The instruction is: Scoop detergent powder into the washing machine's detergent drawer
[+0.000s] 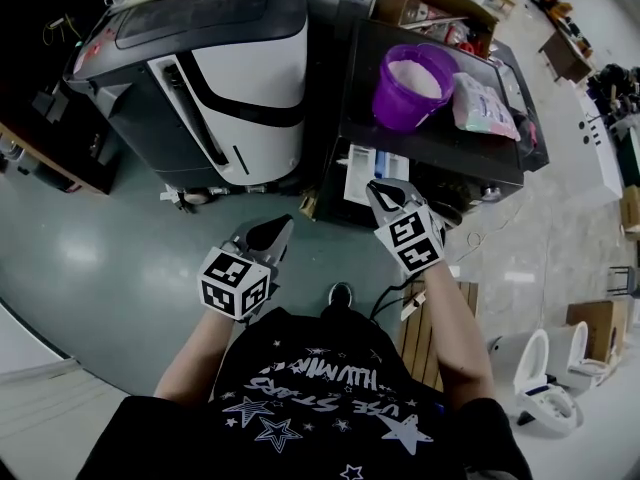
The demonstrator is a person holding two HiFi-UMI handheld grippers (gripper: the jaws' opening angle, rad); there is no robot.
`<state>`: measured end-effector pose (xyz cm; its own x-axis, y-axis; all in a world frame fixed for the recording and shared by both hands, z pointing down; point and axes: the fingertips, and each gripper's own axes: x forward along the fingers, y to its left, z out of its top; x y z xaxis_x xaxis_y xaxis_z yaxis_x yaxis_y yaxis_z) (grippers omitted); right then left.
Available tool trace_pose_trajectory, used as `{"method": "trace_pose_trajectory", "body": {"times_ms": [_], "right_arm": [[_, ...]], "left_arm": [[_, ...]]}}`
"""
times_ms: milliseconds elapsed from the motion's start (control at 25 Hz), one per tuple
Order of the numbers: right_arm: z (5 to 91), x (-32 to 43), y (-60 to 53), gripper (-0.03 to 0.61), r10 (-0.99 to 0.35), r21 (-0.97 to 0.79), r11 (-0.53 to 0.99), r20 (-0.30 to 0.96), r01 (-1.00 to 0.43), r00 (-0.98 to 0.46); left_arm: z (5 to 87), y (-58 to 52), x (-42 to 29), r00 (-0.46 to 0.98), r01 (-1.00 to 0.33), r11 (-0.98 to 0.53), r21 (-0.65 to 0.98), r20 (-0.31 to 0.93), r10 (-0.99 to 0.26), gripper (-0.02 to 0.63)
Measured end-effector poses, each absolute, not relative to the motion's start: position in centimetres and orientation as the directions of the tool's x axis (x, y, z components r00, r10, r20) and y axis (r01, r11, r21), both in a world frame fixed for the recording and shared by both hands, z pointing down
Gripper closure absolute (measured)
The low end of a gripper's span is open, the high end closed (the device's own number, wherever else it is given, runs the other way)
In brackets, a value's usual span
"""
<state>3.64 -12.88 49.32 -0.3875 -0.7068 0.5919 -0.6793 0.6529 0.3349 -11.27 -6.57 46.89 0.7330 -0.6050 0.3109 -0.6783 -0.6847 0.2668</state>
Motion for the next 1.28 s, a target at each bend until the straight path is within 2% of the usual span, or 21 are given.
{"method": "trace_pose_trajectory", "body": {"times_ms": [160,360,600,760,880,1040,1280], "right_arm": [[46.4,6.2,-13.6,0.543,-0.733,0.035,0.542,0.509,-0.840,-0.452],[41.7,9.2,-14.7,0.543,-0.783,-0.273,0.437,0.354,-0.857,-0.512],[34.4,11.8,-17.2,0.543,-0.819,-0.408,0.449,0.169,-0.795,-0.549],[30.3,14.3,-20.4,0.543,-0.844,-0.426,0.449,0.085,-0.785,-0.529],[29.1,15.8,-23.5,0.543,-0.863,-0.342,0.430,0.117,-0.835,-0.492],[29.9,17.0,-27.8,0.543,-0.866,-0.153,0.417,0.233,-0.896,-0.443],[33.2,17.0,-32.3,0.543,-0.757,0.019,0.531,0.460,-0.847,-0.464]], "left_arm": [[46.4,-8.1,-11.0,0.723,-0.690,-0.675,0.261,0.296,-0.625,0.612],[45.0,-10.0,-9.6,0.719,-0.694,-0.679,0.239,0.274,-0.639,0.612],[42.8,-12.4,-7.3,0.715,-0.699,-0.681,0.220,0.241,-0.656,0.612],[41.5,-13.5,-5.1,0.714,-0.696,-0.706,0.135,0.242,-0.657,0.612],[41.0,-13.9,-3.8,0.713,-0.693,-0.714,0.103,0.245,-0.657,0.612],[41.5,-14.5,-2.8,0.693,-0.710,-0.700,0.082,0.265,-0.671,0.612],[42.3,-15.2,-2.6,0.644,-0.757,-0.644,0.110,0.292,-0.707,0.612]]}}
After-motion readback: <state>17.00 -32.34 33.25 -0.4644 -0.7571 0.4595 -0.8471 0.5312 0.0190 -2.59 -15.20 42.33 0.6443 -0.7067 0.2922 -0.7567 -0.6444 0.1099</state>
